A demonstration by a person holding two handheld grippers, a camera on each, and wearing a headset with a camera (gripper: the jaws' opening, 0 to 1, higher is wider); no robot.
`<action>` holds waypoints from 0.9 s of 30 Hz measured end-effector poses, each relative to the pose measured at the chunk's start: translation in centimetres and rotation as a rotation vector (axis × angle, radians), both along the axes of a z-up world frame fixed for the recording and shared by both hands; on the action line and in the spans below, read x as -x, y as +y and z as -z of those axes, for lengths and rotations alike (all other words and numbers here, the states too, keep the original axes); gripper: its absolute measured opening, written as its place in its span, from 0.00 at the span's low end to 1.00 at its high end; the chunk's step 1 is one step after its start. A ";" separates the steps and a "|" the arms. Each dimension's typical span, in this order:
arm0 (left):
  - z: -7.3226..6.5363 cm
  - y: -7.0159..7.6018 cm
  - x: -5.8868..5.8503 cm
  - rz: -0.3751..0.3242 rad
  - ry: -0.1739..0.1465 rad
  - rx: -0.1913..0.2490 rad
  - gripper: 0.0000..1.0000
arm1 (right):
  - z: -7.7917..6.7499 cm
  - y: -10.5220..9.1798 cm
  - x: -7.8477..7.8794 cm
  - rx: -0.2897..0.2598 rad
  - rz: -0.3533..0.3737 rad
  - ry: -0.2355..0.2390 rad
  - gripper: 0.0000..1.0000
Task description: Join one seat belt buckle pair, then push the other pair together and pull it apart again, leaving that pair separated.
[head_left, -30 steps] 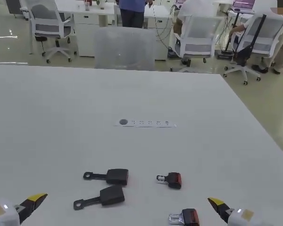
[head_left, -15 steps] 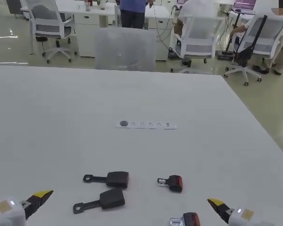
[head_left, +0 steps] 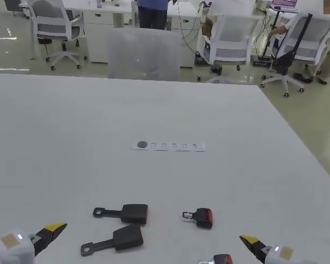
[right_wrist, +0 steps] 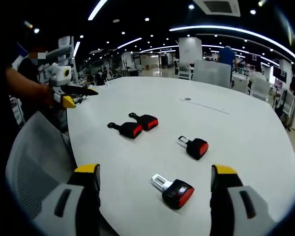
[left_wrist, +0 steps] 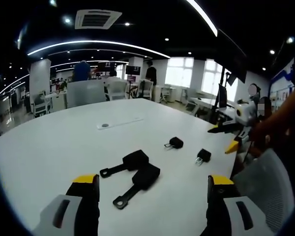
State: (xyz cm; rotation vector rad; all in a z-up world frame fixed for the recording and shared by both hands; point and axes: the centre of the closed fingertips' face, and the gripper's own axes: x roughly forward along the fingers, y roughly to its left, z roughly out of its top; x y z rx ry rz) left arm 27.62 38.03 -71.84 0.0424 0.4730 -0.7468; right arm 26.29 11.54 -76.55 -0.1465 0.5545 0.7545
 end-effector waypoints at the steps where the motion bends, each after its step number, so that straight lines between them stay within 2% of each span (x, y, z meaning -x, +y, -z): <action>1: 0.1 -0.1 -0.1 0.003 0.002 0.001 0.92 | 0.2 -0.1 -0.1 0.000 -0.002 0.006 0.95; 9: 1.4 -0.8 -1.2 0.025 0.030 -0.007 0.91 | 1.7 -0.1 -0.7 0.018 -0.037 0.047 0.93; 27: 5.1 -3.2 -4.5 0.101 0.101 -0.019 0.88 | 4.9 -0.3 -2.0 0.065 -0.132 0.141 0.89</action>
